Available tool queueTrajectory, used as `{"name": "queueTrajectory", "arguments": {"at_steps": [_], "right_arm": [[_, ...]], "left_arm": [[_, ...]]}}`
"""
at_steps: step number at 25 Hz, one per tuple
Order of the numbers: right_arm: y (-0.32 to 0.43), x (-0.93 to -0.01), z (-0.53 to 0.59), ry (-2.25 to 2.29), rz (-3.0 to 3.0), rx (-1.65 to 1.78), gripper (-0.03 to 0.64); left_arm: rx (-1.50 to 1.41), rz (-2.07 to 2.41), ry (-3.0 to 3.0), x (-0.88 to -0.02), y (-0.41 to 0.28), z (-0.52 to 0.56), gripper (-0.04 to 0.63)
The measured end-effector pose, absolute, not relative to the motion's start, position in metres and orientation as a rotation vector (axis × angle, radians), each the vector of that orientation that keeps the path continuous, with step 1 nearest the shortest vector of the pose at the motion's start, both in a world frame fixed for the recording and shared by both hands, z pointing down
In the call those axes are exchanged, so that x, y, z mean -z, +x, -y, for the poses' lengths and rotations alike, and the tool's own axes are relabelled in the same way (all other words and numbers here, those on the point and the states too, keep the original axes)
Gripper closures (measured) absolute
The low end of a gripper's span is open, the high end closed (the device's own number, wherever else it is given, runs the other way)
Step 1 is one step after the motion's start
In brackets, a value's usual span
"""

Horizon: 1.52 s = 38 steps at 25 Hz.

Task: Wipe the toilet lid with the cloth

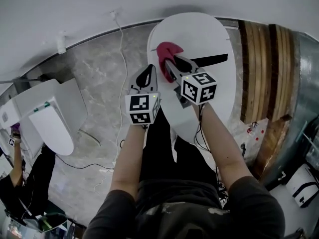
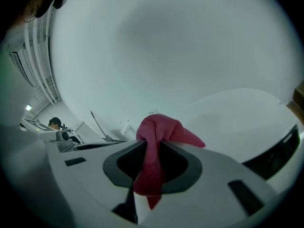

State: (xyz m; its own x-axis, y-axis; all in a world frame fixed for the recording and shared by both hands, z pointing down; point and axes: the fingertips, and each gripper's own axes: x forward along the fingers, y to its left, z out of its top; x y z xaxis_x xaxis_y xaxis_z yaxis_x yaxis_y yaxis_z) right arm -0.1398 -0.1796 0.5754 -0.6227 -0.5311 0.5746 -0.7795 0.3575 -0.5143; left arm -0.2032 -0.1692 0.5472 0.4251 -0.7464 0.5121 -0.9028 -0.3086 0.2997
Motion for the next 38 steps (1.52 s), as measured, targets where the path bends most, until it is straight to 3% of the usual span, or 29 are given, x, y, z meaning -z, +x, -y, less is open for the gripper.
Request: {"name": "queueTrajectory", "arguments": {"at_steps": [8,17,28,38], "right_arm": [[-0.173,-0.598,0.219,1.073,2.258,-1.094,0.54],[-0.143,-0.595,0.279,1.159,2.24,-1.094,0.54],[-0.041,-0.598,0.318,1.292,2.187,-1.185,0.54],[0.08,-0.598,0.312,1.403,2.132,-1.214,0.54]], "left_arm": [[-0.376,1.37,2.117,-0.563,-0.226,0.204,0.588],[-0.364,1.341,2.128,-0.563,-0.219,0.222,0.588],[-0.412,1.4,2.13,-0.556,-0.18,0.233,0.588],[-0.422,1.409,2.133,-0.55,-0.096,0.224,0.588]]}}
